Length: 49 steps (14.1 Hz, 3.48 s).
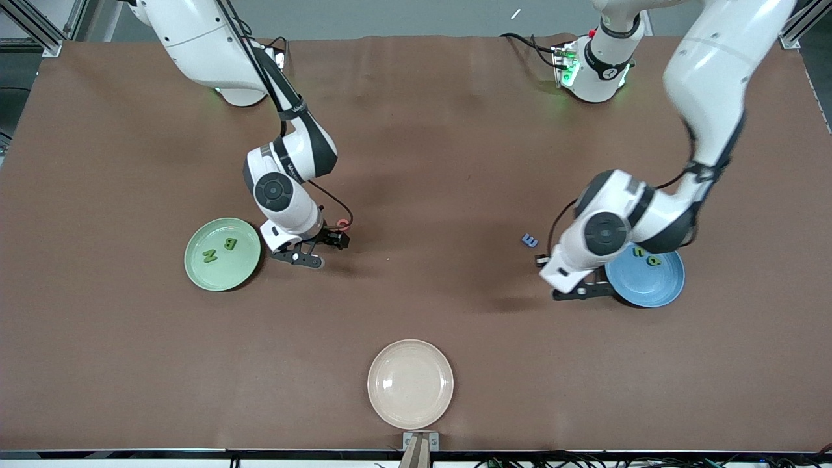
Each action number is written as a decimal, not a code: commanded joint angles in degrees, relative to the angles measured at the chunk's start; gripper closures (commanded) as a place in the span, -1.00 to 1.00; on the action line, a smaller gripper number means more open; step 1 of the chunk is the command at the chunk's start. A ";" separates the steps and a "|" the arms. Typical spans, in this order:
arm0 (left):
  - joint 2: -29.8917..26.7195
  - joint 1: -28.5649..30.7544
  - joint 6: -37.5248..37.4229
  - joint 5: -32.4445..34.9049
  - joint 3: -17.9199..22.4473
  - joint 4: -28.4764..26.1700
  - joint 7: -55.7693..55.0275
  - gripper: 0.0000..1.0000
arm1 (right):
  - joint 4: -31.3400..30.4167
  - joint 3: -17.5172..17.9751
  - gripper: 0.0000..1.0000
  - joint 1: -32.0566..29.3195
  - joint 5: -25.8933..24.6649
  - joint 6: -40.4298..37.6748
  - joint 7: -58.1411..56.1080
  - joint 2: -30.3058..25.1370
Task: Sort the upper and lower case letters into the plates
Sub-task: 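Grasp the blue x with the left gripper while the right gripper grasps c, then drop the x in the blue plate while the right gripper places c, then grasp the blue m with the left gripper while the right gripper grasps a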
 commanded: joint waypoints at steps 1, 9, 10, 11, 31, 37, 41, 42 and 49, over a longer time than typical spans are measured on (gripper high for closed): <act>-1.58 12.35 -1.18 0.91 -5.77 -4.74 8.13 0.66 | -1.07 -0.50 -0.91 1.50 0.84 2.77 1.99 0.23; 2.37 20.91 5.04 8.12 -5.70 -7.48 16.33 0.66 | -1.07 -0.59 -0.60 3.08 0.84 3.40 3.14 1.29; 2.98 20.82 5.93 8.56 -5.61 -7.48 16.33 0.66 | -1.07 -0.59 -0.50 3.08 0.84 3.31 3.14 1.29; 3.60 20.82 6.72 9.43 -5.52 -7.48 16.33 0.66 | -1.07 -0.59 -0.38 3.08 0.93 3.22 3.14 1.29; 3.52 20.47 6.91 11.99 -5.34 -6.69 16.33 -0.96 | 1.57 -1.02 0.98 -19.31 0.23 -14.80 -31.63 -5.92; 3.51 19.16 1.37 11.02 -14.21 -5.02 2.59 -0.99 | 1.57 -1.02 0.97 -23.37 0.05 -13.22 -37.47 -3.99; 3.51 14.77 1.28 11.02 -14.48 -5.28 -26.38 -0.99 | 1.57 -1.02 0.94 -22.93 0.05 -11.99 -37.47 -1.61; 3.60 13.97 1.62 11.11 -14.57 -5.54 -33.86 -0.99 | 1.65 -1.02 0.91 -22.93 0.05 -11.99 -37.38 -1.26; 3.87 10.89 9.16 11.99 -15.36 -9.66 -59.22 -0.89 | 1.83 -0.94 -0.99 -23.11 0.14 -11.99 -37.38 -0.99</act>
